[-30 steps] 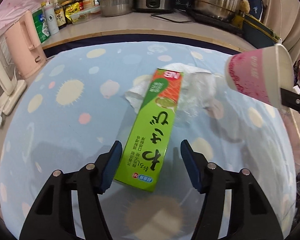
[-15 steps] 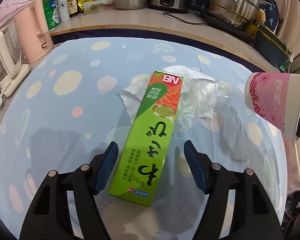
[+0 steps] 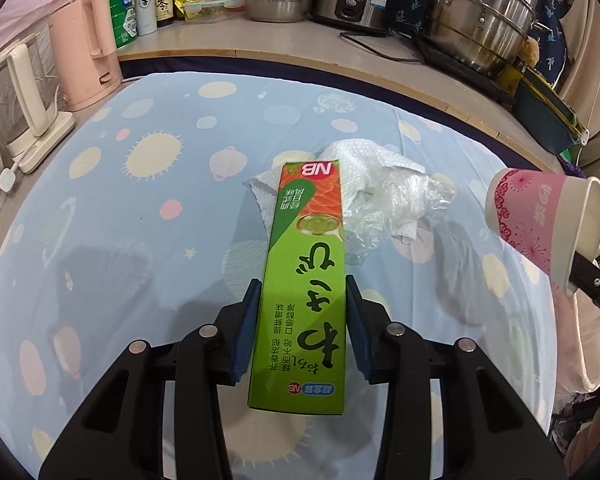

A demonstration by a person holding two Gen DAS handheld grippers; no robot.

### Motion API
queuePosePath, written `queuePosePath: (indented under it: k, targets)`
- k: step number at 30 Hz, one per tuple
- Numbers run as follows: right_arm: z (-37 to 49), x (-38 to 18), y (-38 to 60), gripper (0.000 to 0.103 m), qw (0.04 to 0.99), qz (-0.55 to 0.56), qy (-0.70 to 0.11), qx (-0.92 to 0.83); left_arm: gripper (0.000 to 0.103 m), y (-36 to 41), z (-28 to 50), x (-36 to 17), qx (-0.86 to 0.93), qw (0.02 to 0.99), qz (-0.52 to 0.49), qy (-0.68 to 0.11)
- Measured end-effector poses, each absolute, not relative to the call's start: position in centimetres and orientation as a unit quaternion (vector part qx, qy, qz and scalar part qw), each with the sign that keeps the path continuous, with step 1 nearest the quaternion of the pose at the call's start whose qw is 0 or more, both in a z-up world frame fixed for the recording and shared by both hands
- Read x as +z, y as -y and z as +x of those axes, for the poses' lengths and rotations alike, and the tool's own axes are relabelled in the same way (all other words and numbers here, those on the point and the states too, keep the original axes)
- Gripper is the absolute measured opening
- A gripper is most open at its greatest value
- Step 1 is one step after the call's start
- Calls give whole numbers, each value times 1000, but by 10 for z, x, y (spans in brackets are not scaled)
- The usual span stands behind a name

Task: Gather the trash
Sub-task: 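Grasp the green wasabi box with the left tool while the right tool holds the cup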

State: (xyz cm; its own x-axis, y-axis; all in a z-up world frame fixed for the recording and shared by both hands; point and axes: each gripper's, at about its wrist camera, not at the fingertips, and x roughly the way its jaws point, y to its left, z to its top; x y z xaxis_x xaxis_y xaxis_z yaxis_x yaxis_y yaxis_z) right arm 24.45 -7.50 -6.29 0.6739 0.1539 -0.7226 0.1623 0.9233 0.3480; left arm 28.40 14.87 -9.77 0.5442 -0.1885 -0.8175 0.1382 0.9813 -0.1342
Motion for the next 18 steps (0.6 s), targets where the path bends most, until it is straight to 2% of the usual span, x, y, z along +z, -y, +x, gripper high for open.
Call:
queuePosePath:
  k: [18]
  targets:
    - [194,-41,90,5,902,205,-381,10,38,-117,228,-46,-110,884,-11,-455]
